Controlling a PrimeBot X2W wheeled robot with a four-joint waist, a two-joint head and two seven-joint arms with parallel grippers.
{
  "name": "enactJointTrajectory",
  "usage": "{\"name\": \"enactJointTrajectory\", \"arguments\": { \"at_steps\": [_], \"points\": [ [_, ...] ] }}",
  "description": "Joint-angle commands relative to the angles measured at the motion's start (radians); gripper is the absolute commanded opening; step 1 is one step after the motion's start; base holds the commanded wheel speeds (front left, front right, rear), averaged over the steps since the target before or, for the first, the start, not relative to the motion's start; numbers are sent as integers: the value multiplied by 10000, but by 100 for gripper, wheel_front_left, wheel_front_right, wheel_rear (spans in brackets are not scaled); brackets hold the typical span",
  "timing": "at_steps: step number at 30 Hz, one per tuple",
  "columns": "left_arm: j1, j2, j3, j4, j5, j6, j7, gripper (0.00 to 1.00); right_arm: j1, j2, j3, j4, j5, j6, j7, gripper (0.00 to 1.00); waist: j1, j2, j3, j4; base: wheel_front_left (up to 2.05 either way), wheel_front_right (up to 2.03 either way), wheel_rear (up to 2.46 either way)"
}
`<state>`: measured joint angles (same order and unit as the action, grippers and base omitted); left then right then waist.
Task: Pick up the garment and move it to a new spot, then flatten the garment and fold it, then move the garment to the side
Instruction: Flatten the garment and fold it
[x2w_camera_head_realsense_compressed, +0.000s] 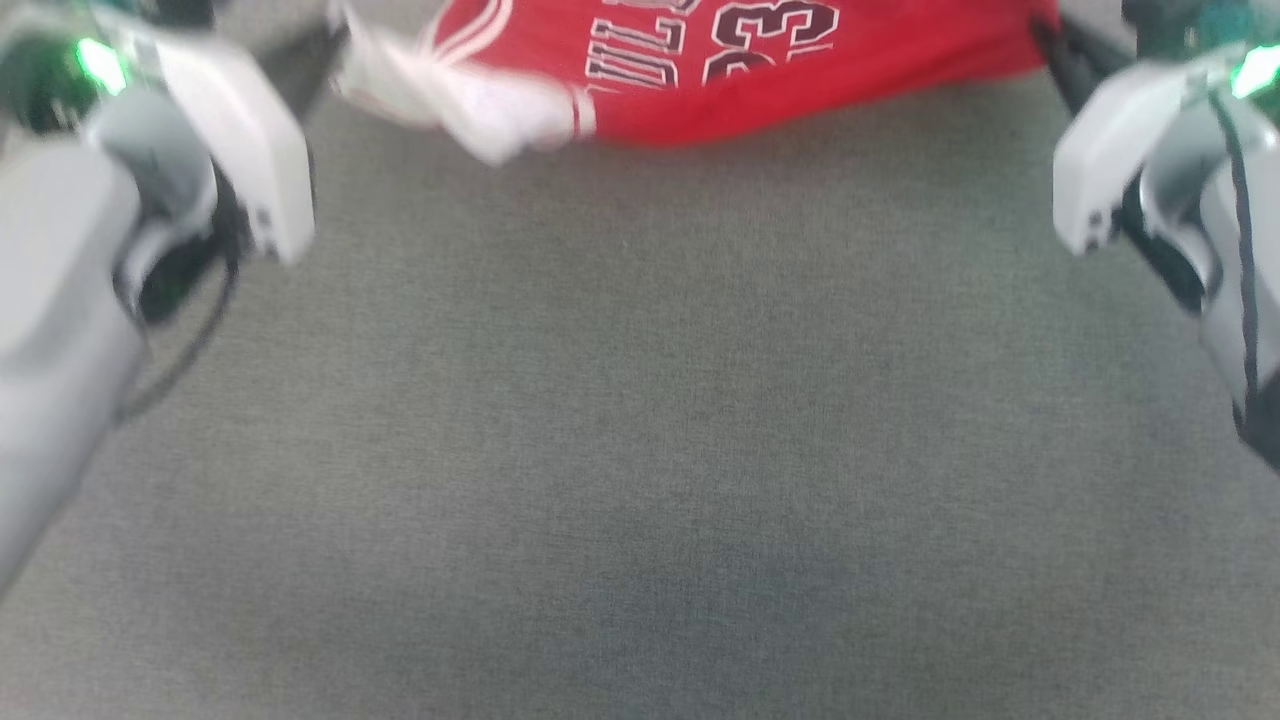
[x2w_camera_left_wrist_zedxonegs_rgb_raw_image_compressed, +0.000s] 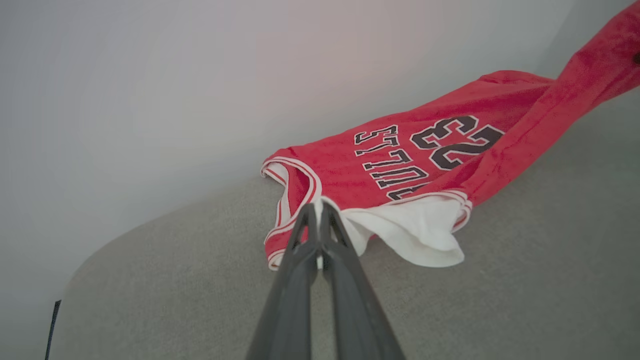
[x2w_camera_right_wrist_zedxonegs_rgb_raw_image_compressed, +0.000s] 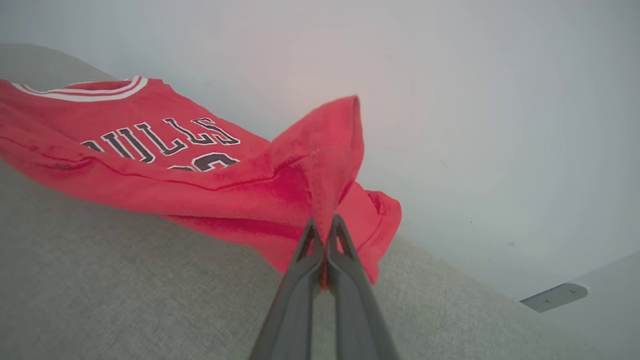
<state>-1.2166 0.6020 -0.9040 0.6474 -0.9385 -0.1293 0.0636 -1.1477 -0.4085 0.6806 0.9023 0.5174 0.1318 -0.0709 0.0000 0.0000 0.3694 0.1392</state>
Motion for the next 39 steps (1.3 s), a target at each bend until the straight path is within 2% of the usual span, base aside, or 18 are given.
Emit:
{"name": "enactJointTrajectory", "arguments": {
  "at_steps": [1,5,6,11,15,21,22,26,31,36,39],
  "points": [
    [589,202,-11,-371,-294,52,191,0,538,-264,123,-393,336,-21,98,0,0,0,-330,95,0,0,0],
    [2234,822,-130,-1735,-898,630,690,0,1874,-825,207,-1498,1041,-21,258,0,0,0,-714,93,0,0,0],
    [3084,1159,-162,-2617,-1203,1059,917,0,2550,-1154,90,-2042,1329,-21,322,0,0,0,-832,87,0,0,0],
    [5044,2165,-180,-4887,-1823,2384,1071,0,4380,-1899,-341,-3426,1750,-21,424,0,0,0,-1021,64,0,0,0],
    [6323,2867,-208,-6431,-2291,3404,1186,0,5811,-2287,-776,-4463,1881,-19,633,0,0,0,-1077,59,0,0,0],
    [7874,3608,-318,-8120,-3162,4818,1525,0,7694,-2652,-1396,-6021,1946,-19,1151,0,0,0,-1124,18,0,0,0],
    [7874,3608,-318,-8120,-3162,4818,1525,0,7694,-2652,-1396,-6021,1946,-19,1151,0,0,0,-1124,18,0,0,0],
    [8634,3978,-426,-8947,-3658,5531,1777,0,8815,-2891,-1750,-6998,2046,-19,1624,0,0,0,-1126,-5,0,0,0],
    [9045,4421,-343,-9767,-3783,6100,1700,0,10008,-3079,-2383,-7974,2223,-19,1932,0,0,0,-1107,-30,0,0,0],
    [8519,4995,60,-10392,-3217,6386,1404,0,10574,-2756,-3312,-8571,2035,-19,1854,0,0,0,-1084,-221,0,0,0],
    [7942,5380,256,-10571,-2680,6287,1450,0,10471,-2437,-3708,-8784,1801,-19,1947,0,0,0,-1027,-396,0,0,0]
  ]
}}
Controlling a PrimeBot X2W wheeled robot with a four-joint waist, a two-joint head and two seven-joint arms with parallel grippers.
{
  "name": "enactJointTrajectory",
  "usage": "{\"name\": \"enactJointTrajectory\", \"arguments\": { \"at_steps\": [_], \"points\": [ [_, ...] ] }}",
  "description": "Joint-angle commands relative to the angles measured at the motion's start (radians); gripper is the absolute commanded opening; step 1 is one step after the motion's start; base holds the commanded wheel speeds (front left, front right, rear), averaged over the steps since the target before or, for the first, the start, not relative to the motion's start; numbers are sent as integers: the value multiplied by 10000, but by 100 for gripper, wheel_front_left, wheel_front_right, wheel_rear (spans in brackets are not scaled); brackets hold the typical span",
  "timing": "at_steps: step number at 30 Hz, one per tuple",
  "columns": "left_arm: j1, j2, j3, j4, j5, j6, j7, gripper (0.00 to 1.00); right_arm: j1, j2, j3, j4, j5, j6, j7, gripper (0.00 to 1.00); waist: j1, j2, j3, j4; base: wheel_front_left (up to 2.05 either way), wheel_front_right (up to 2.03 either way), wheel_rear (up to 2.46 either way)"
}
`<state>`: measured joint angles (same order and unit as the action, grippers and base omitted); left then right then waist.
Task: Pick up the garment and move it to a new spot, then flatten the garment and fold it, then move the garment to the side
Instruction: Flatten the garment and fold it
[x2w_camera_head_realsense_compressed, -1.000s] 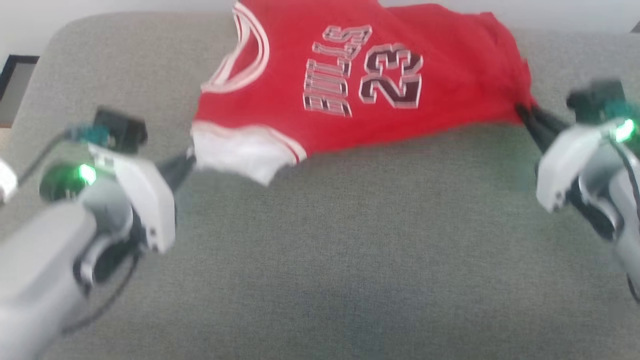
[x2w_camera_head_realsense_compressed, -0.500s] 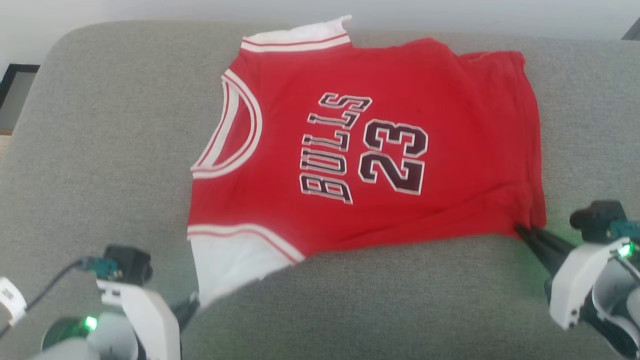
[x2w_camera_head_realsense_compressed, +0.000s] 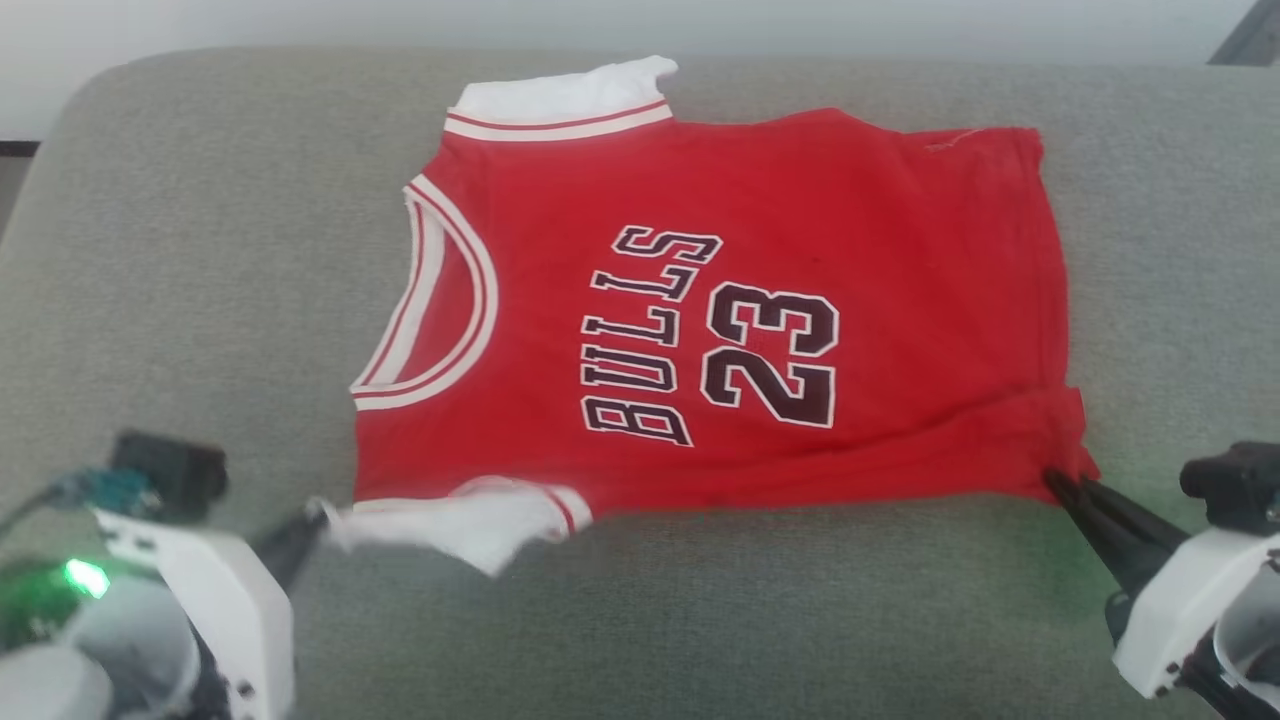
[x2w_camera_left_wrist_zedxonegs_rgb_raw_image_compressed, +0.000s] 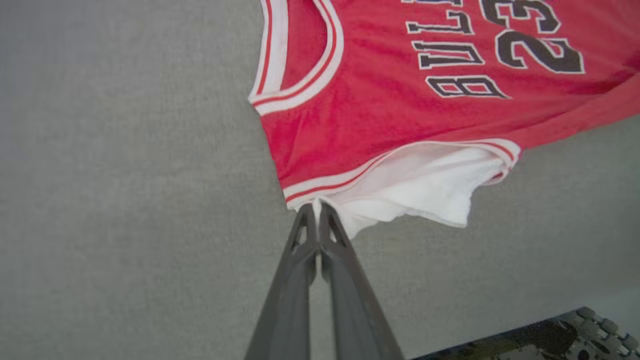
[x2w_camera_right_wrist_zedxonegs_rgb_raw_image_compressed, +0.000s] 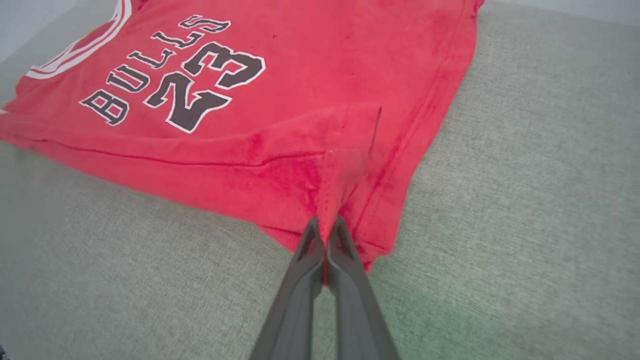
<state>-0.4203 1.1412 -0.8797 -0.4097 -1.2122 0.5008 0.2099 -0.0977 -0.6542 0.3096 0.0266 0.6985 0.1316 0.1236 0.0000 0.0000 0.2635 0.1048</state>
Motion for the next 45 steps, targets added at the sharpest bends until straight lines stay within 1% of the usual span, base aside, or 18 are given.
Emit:
{"name": "enactJointTrajectory", "arguments": {
  "at_steps": [1,3,6,10,12,19,20,26,27,29,34,41,43,44,45],
  "points": [
    [-270,65,74,-22,261,-94,73,0,-154,124,-111,-96,-139,-17,61,0,0,0,59,-114,0,0,0],
    [-849,202,225,68,630,-326,163,0,-405,358,-254,-112,-332,-17,202,0,0,0,125,-245,0,0,0],
    [-1769,166,371,485,1154,-920,397,0,-887,734,-344,-15,-592,-17,369,0,0,0,248,-408,0,0,0],
    [-3009,-313,445,1594,1660,-1912,694,0,-1756,1153,-281,319,-962,-17,477,0,0,0,459,-614,0,0,0],
    [-3586,-672,371,2397,2001,-2436,766,0,-2207,1267,-178,590,-1155,-17,485,0,0,0,584,-686,0,0,0],
    [-5302,-2240,8,5516,2638,-4085,827,0,-3593,1772,-42,1830,-1916,-17,505,0,0,0,1066,-843,0,0,0],
    [-5490,-2514,-24,5959,2570,-4286,828,0,-3739,1856,-34,2015,-1985,-17,552,0,0,0,1126,-852,0,0,0],
    [-6382,-3640,-400,8440,2728,-5326,899,0,-4222,2260,269,2688,-2064,-17,802,0,0,0,1374,-937,0,0,0],
    [-6382,-3640,-400,8440,2728,-5326,899,0,-4222,2260,269,2688,-2064,-17,802,0,0,0,1374,-937,0,0,0],
    [-6521,-3939,-556,9183,2774,-5567,1018,0,-4327,2315,344,2853,-1985,-17,880,0,0,0,1424,-971,0,0,0],
    [-6828,-4606,-722,10727,2398,-5994,1360,0,-4510,2387,713,3135,-1792,-17,1157,0,0,0,1525,-1050,0,0,0],
    [-7032,-5249,-907,12259,1872,-6241,2106,0,-4909,2500,1084,3445,-1544,-16,1608,0,0,0,1565,-1159,0,0,0],
    [-7087,-5387,-904,12566,1725,-6265,2199,11,-5015,2553,1184,3572,-1496,-16,1759,7,0,0,1551,-1175,0,0,0],
    [-7110,-5463,-891,12680,1701,-6284,2235,20,-5067,2573,1237,3631,-1477,-13,1854,16,0,0,1534,-1183,0,0,0],
    [-7168,-5511,-927,12781,1666,-6294,2281,26,-5111,2585,1296,3651,-1480,-10,1900,35,0,0,1510,-1191,0,0,0]
  ]
}}
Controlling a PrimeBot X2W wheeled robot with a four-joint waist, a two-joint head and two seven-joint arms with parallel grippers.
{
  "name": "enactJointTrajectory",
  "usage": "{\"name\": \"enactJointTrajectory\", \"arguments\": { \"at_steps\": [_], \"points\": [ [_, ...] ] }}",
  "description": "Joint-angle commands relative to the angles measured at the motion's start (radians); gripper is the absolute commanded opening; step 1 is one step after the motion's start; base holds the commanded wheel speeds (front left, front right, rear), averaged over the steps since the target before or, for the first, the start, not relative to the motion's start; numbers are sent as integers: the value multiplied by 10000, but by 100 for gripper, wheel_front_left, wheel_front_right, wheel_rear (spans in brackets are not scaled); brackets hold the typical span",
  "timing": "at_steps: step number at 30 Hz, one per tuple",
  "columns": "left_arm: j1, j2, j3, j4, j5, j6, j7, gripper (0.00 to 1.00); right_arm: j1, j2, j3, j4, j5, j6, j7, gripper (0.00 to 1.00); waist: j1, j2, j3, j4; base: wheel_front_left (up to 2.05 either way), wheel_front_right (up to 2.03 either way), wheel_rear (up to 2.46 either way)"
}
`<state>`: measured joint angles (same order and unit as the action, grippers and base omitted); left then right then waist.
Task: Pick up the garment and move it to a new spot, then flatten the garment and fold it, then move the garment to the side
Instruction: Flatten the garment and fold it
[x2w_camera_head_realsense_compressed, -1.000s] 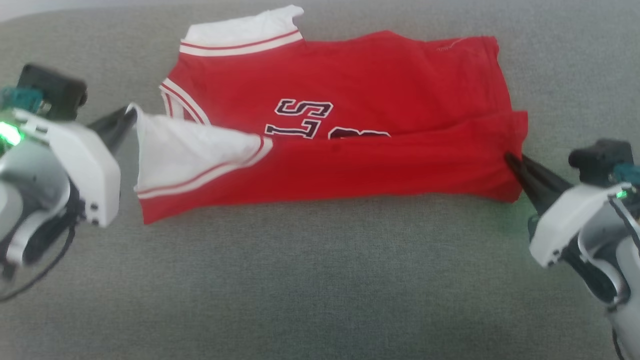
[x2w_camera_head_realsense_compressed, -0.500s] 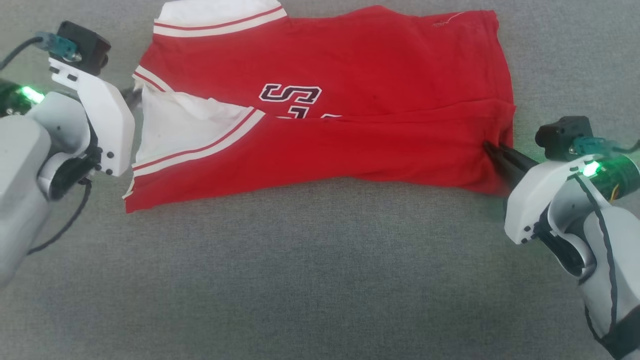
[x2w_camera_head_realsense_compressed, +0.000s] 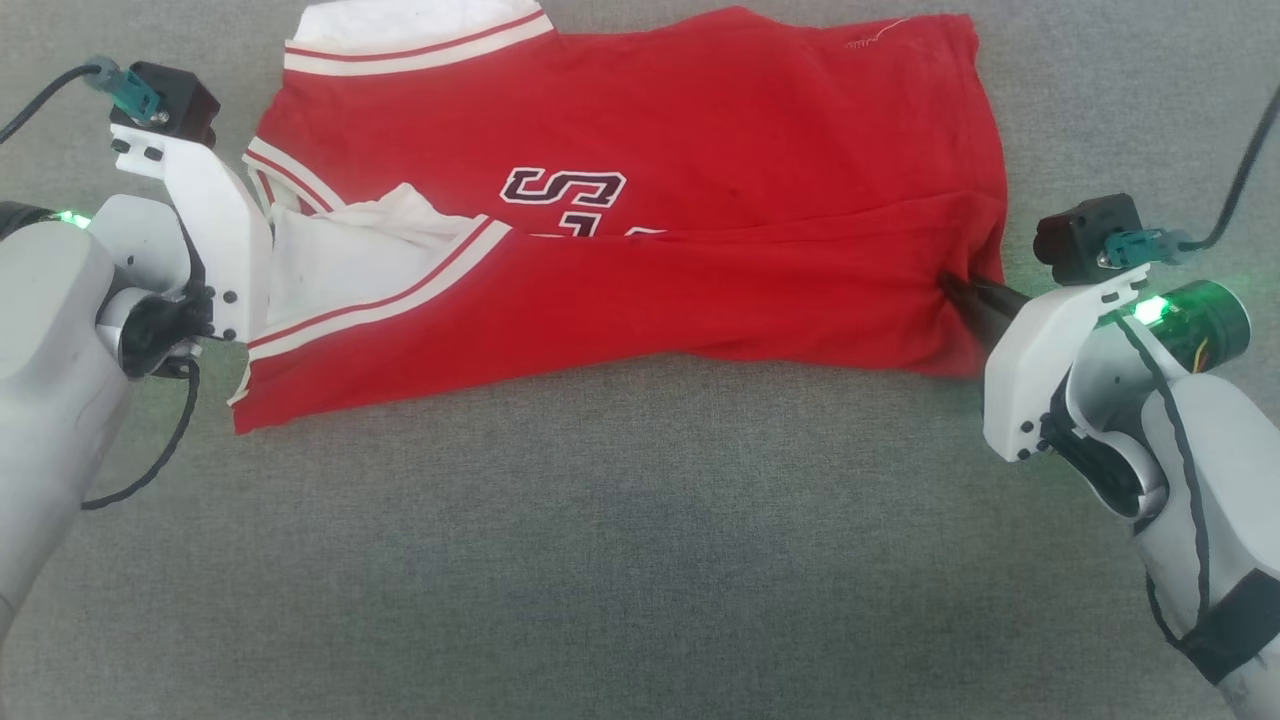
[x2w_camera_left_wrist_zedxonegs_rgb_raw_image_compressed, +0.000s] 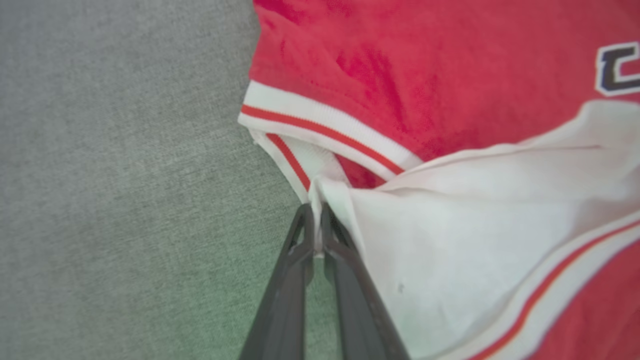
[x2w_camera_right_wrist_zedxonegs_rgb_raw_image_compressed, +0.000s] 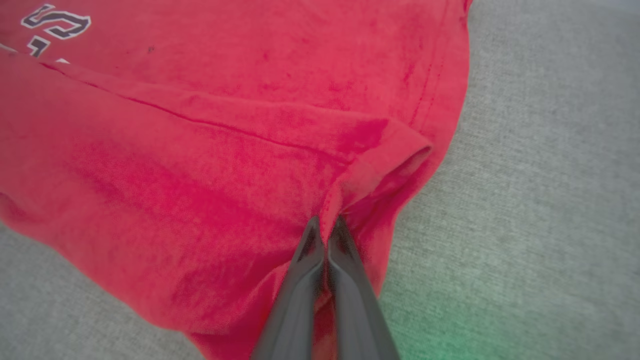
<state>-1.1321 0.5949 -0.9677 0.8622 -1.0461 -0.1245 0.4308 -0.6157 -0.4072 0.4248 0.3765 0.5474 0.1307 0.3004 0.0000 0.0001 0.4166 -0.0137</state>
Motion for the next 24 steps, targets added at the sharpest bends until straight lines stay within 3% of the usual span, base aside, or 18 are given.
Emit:
{"name": "enactJointTrajectory", "arguments": {
  "at_steps": [1,2,3,14,24],
  "points": [
    [-91,-87,-17,194,-121,-49,137,41,18,129,142,188,37,0,153,59,0,-1,-50,-12,0,0,0],
    [-137,-132,-19,278,-153,-39,188,69,-27,127,130,230,48,-2,210,100,0,-1,-84,-9,0,0,0],
    [-198,-167,-46,323,-150,-46,176,100,-54,125,129,252,57,-2,256,100,0,-1,-134,1,0,0,0],
    [-412,-144,-213,605,-331,-63,570,100,323,-79,-548,-661,-140,-3,-115,100,0,-1,-1019,231,0,0,0],
    [716,50,-257,-550,-1024,487,1784,100,1800,691,-2815,-2309,-1516,-3,-1810,100,0,-1,-1677,358,0,0,0]
  ]
}}
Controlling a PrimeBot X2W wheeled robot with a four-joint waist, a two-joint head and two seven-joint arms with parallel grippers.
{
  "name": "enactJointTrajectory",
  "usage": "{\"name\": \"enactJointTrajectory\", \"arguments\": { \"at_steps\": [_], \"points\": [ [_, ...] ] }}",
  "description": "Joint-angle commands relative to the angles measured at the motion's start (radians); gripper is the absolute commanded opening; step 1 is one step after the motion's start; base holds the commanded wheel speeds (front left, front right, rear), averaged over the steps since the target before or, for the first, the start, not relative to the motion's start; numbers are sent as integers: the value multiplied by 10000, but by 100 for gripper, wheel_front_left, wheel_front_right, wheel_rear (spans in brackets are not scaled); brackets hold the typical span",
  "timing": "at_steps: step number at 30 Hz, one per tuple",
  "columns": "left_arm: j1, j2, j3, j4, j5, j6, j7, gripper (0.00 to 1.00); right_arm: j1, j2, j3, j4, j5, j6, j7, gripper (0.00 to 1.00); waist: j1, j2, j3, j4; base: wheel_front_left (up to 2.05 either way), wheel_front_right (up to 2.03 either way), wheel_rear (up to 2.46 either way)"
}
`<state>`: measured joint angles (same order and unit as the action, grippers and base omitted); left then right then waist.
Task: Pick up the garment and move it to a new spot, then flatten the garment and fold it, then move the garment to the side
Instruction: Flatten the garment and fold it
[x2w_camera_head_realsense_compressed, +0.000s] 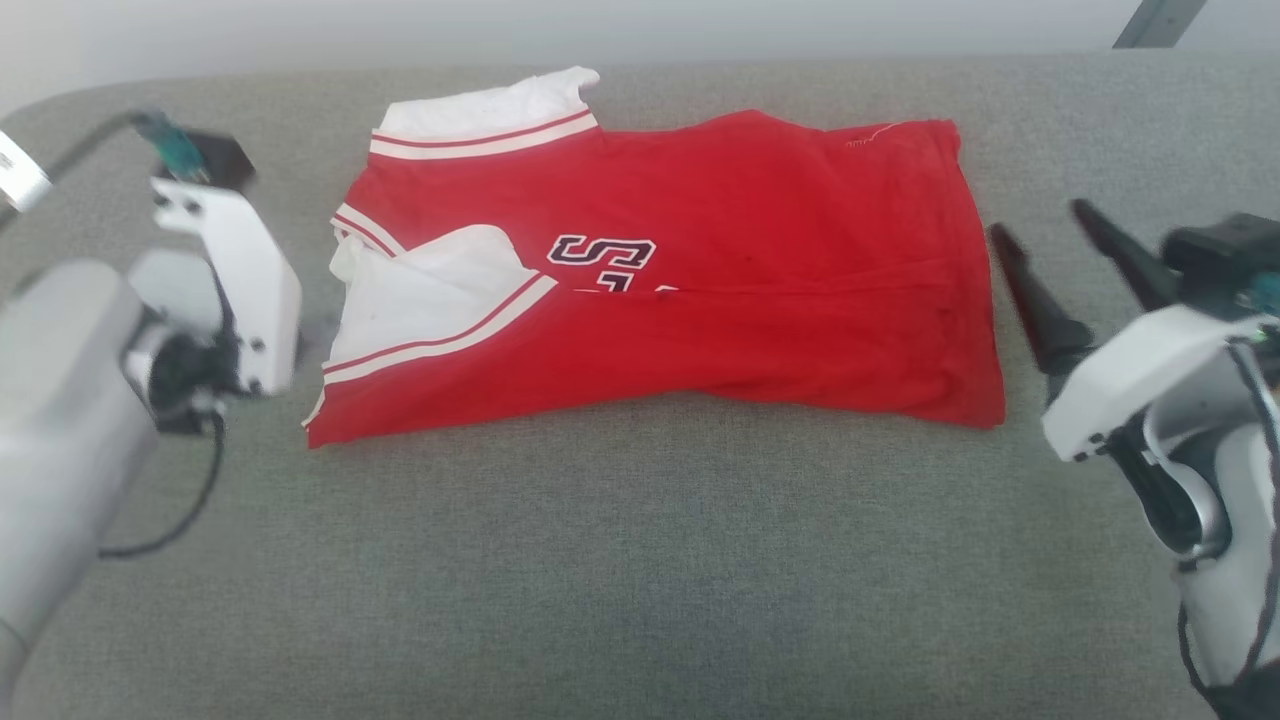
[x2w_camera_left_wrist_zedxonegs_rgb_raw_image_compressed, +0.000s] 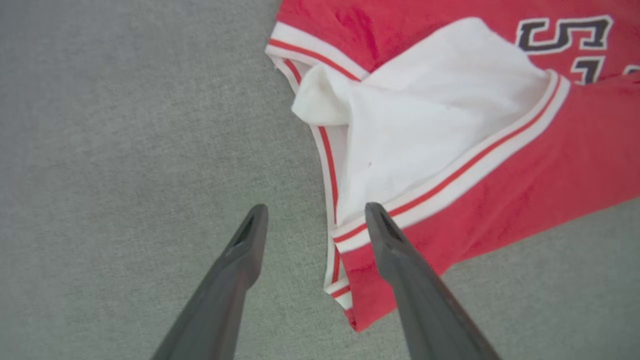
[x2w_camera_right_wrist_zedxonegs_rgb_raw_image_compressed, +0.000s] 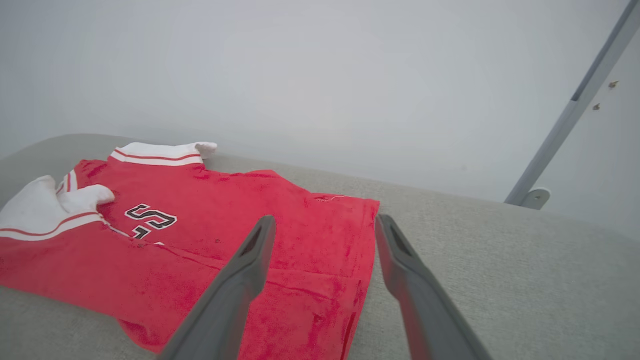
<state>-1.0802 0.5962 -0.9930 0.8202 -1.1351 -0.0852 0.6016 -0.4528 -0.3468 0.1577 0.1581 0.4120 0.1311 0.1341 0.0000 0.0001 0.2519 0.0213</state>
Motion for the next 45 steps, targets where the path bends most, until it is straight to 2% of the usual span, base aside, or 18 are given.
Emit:
{"name": "enactJointTrajectory", "arguments": {
  "at_steps": [1,3,10,17,20,21,22,23,33,39,45],
  "points": [
    [352,58,42,-329,-279,192,161,100,300,210,-340,-309,-313,-6,-321,100,0,-1,-45,2,0,0,0],
    [492,106,69,-516,-301,277,218,100,429,342,-568,-445,-453,-6,-449,100,0,-1,-51,-14,0,0,0],
    [1364,669,157,-1768,-634,1036,430,100,1246,1178,-1517,-1516,-1248,-7,-906,100,0,-1,214,-276,0,0,0],
    [1925,1074,182,-2258,-716,1677,351,100,1870,1660,-1851,-2036,-1278,-7,-515,100,0,-1,562,-496,0,0,0],
    [2209,1061,213,-2123,-879,1729,292,100,2089,1768,-1910,-2126,-1221,-7,-240,100,0,-1,656,-551,0,0,0],
    [2290,1001,265,-2057,-967,1744,282,96,2163,1772,-1878,-2160,-1224,-7,-98,100,0,-1,682,-562,0,0,0],
    [2349,979,203,-2030,-894,1651,277,51,2212,1779,-1866,-2198,-1163,-7,58,100,0,-1,706,-571,0,0,0],
    [2417,966,176,-1961,-902,1612,251,0,2278,1868,-1925,-2165,-1041,-7,306,100,0,-1,729,-580,0,0,0],
    [2157,410,36,-1587,-851,1085,187,0,1675,1918,-1739,-1751,-357,-4,3554,100,0,-1,961,-301,0,0,0],
    [1848,-49,-15,-1301,-722,889,52,0,913,1916,-1963,-925,-727,-4,5458,100,0,-1,1134,40,0,0,0],
    [1614,-463,-99,-1011,-599,631,-105,0,439,1848,-2111,-264,-1178,-4,6720,100,0,-1,1309,349,0,0,0]
  ]
}}
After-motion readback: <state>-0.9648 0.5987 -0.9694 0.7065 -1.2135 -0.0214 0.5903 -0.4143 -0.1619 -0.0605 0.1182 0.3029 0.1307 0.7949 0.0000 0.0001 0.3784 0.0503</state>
